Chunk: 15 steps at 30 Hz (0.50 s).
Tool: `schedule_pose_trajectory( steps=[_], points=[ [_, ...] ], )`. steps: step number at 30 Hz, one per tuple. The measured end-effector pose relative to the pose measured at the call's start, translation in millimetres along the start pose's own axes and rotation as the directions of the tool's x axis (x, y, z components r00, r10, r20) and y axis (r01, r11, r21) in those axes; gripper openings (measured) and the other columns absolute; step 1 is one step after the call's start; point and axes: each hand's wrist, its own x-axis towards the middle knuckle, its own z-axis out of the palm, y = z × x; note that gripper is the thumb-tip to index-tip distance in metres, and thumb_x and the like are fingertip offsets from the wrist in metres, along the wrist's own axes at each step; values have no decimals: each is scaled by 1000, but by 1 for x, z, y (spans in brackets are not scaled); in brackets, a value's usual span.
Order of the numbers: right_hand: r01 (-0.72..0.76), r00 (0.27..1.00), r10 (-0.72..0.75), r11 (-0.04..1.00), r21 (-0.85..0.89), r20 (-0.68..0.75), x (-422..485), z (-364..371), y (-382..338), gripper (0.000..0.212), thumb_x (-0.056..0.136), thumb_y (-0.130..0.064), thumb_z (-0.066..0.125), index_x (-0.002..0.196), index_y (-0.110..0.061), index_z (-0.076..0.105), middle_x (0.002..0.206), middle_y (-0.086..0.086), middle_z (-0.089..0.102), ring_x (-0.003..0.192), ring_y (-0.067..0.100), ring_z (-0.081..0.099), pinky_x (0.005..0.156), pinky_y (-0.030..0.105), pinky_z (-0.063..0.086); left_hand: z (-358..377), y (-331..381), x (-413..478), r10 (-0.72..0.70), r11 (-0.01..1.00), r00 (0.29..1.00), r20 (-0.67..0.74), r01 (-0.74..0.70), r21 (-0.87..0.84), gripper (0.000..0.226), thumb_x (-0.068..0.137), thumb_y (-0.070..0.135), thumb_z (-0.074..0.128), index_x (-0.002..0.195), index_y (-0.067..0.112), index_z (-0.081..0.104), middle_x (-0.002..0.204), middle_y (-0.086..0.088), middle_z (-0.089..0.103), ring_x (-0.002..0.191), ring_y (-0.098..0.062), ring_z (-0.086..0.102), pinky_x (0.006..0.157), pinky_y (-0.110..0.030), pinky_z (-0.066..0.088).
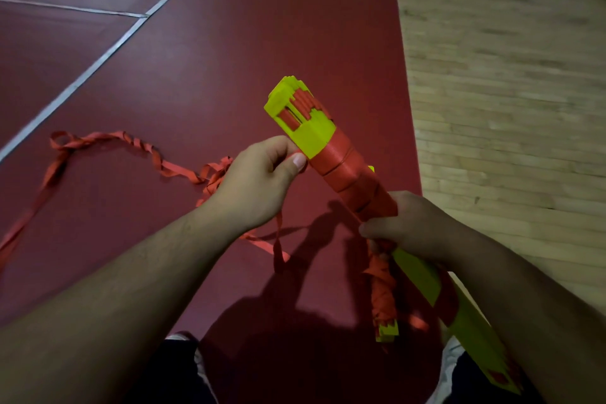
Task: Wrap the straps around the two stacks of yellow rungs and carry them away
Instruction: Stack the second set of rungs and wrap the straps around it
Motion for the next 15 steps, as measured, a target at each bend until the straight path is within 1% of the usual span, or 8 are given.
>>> schedule_pose_trajectory(
  steps=[2,3,6,8,10,12,14,15],
  points=[
    [-10,1000,9,1000,29,27,0,1,0,8,83,-7,70,79,-5,62,71,20,69,60,30,62,65,42,51,2,-1,-1,-27,995,996,80,35,-94,23,100,28,47,80,20,54,65,8,64,60,-9,55,64,-30,43],
    [-17,999,15,999,48,37,0,1,0,8,84,-7,69,81,-4,62,70,20,68,61,31,62,65,42,51,3,-1,-2,-48,991,993,111,61,-122,25,101,29,46,79,20,51,62,8,64,56,-11,53,63,-32,43],
    [-54,996,43,987,149,76,-3,-1,-3,9,84,-4,68,83,-1,60,70,23,64,58,31,58,60,38,48,5,1,-3,-74,980,988,137,98,-175,22,97,38,46,78,31,55,55,9,51,52,-14,44,58,-33,38],
    [-68,994,47,972,224,100,-4,0,-5,9,85,-2,66,83,0,58,69,24,61,53,28,56,54,33,46,6,7,-3,-46,974,988,149,78,-215,31,104,27,47,81,42,61,57,2,45,52,-15,40,53,-30,35],
    [-62,993,34,963,261,111,-6,0,-7,9,85,-1,65,83,0,57,68,24,60,51,27,55,52,31,45,4,12,-4,-29,970,987,158,66,-234,36,107,16,45,80,34,61,56,0,47,51,-14,41,52,-25,35],
    [-50,993,20,963,264,116,-7,0,-8,9,85,-1,66,82,0,57,68,23,60,52,27,55,53,32,45,0,15,-3,-39,967,983,180,83,-242,33,107,12,43,82,24,60,61,6,59,57,-12,52,60,-22,43],
    [-37,993,10,973,229,116,-6,-2,-8,17,78,-6,74,81,0,58,68,22,61,54,28,55,54,34,47,-4,15,-1,-68,937,971,227,141,-319,27,106,8,42,94,14,65,78,9,69,76,-12,65,76,-22,53],
    [-30,993,7,979,201,115,-6,-3,-8,22,72,-11,75,81,0,59,69,22,61,56,29,56,56,36,48,-7,15,-1,-86,915,965,247,175,-363,26,106,6,41,99,10,66,82,8,71,82,-11,68,80,-22,55]
  ],
)
